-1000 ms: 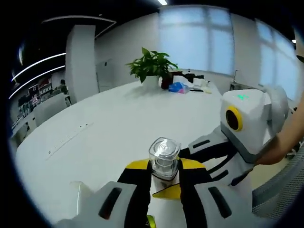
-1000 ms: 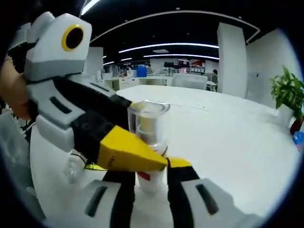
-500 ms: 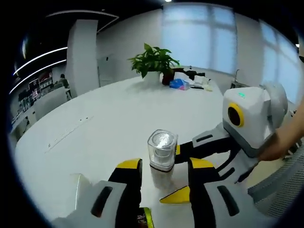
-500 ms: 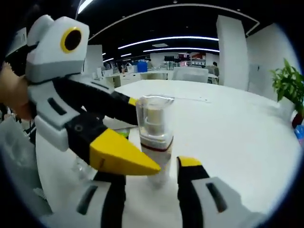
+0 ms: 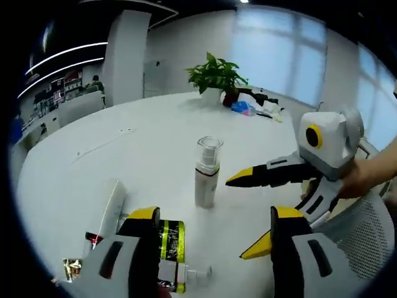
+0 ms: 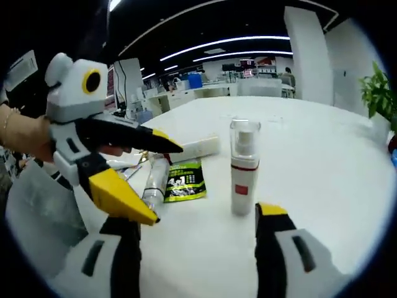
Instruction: Arrange the skincare products in the storage area until every visible bottle or jar stands upright without overlapping.
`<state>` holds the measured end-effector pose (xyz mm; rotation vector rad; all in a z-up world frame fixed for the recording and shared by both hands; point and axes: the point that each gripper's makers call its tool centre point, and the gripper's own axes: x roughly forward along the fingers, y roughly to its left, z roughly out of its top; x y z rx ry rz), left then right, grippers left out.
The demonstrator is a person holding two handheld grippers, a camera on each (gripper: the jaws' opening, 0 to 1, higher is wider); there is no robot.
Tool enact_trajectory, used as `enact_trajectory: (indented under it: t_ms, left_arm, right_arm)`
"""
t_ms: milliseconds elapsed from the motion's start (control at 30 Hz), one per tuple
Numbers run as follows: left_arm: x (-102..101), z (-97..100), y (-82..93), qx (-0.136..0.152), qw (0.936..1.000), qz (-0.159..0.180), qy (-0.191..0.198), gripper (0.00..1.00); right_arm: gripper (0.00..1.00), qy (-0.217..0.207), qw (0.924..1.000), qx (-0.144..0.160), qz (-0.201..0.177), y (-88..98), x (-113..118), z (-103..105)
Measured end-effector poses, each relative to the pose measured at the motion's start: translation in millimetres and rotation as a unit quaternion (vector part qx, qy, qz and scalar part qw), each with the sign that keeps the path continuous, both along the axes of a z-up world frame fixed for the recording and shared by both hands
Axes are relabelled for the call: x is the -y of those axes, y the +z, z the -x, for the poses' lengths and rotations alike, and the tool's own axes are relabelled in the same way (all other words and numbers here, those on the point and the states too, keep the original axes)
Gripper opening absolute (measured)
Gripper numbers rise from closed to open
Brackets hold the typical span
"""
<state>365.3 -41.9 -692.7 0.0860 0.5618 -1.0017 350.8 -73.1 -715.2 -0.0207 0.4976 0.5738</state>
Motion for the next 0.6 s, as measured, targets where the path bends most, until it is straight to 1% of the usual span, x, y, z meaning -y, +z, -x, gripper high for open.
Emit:
enact_trajectory:
  t_ms: [100, 133, 233, 300, 333, 433, 533, 600]
  left_arm:
    - [-12, 2.6, 6.2, 0.000, 0.9999, 0.007, 0.015, 0.76]
    - [-21, 3.7, 8.5, 0.003, 0.9997, 0.009, 0.023, 0.77]
    - [-38, 9.0, 12.4, 0.000, 0.9992, 0.013, 0.039, 0.81]
    - [-49, 12.2, 11.5, -0.004, 0.9987, 0.009, 0.050, 0.82]
    - [-56, 14.5, 10.7, -0.007, 0.9983, 0.007, 0.057, 0.83]
    - [-69, 20.1, 11.2, -0.013, 0.9975, 0.010, 0.069, 0.90]
    - [-86, 29.6, 13.6, -0.022, 0.9961, 0.015, 0.085, 0.93]
    - [-94, 38.9, 13.9, -0.031, 0.9956, 0.016, 0.087, 0.95]
  right_arm:
    - [0.79, -0.002, 1.0000, 0.004, -0.008, 8.9, 0, 5]
    - [0.81, -0.005, 0.9999, 0.005, -0.011, 13.2, 1, 8]
    - [0.90, -0.013, 0.9999, 0.004, -0.010, 19.4, 4, 13]
    - [0.90, -0.011, 0.9999, 0.008, -0.011, 26.5, 2, 18]
    - [0.91, -0.008, 0.9999, 0.007, -0.010, 28.0, 1, 20]
    - [0.94, -0.003, 0.9999, 0.009, -0.007, 30.0, 1, 23]
    - [0.95, -0.008, 0.9998, 0.004, -0.020, 35.1, -2, 27]
    - [0.98, -0.008, 0.9992, 0.001, -0.038, 41.7, -9, 30]
